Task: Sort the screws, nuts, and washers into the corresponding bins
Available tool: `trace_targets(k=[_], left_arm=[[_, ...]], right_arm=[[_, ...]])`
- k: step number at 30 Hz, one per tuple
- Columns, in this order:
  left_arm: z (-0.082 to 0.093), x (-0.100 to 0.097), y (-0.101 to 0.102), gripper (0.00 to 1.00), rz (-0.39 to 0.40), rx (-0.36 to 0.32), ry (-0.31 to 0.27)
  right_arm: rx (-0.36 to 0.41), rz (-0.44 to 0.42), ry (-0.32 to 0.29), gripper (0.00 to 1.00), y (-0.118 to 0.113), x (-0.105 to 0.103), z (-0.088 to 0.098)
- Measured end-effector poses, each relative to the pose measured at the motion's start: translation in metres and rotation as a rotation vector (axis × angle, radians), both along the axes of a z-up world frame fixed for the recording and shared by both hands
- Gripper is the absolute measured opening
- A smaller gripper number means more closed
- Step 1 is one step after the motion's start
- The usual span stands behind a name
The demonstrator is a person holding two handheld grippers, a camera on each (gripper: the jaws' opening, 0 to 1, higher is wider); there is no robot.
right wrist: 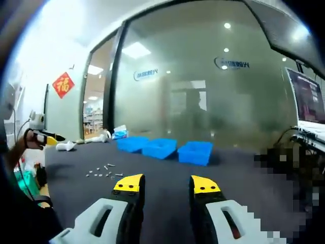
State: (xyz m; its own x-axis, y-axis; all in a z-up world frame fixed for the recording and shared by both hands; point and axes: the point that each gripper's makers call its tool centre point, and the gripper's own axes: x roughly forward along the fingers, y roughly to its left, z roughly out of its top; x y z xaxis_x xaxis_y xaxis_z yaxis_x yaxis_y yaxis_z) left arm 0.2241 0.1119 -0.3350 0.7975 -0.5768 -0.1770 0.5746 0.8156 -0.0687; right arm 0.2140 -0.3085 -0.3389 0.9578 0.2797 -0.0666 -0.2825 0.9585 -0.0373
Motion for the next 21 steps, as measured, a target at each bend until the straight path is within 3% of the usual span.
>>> trace_targets(k=[8, 21], left_arm=[[0.004, -0.001, -0.001, 0.53, -0.005, 0.000, -0.010], [0.001, -0.002, 0.000, 0.53, -0.020, 0.012, -0.008]], right_arm=[[0.031, 0.014, 0.004, 0.31, 0.008, -0.008, -0.001], [-0.074, 0.183, 0.041, 0.31, 0.042, 0.005, -0.003]])
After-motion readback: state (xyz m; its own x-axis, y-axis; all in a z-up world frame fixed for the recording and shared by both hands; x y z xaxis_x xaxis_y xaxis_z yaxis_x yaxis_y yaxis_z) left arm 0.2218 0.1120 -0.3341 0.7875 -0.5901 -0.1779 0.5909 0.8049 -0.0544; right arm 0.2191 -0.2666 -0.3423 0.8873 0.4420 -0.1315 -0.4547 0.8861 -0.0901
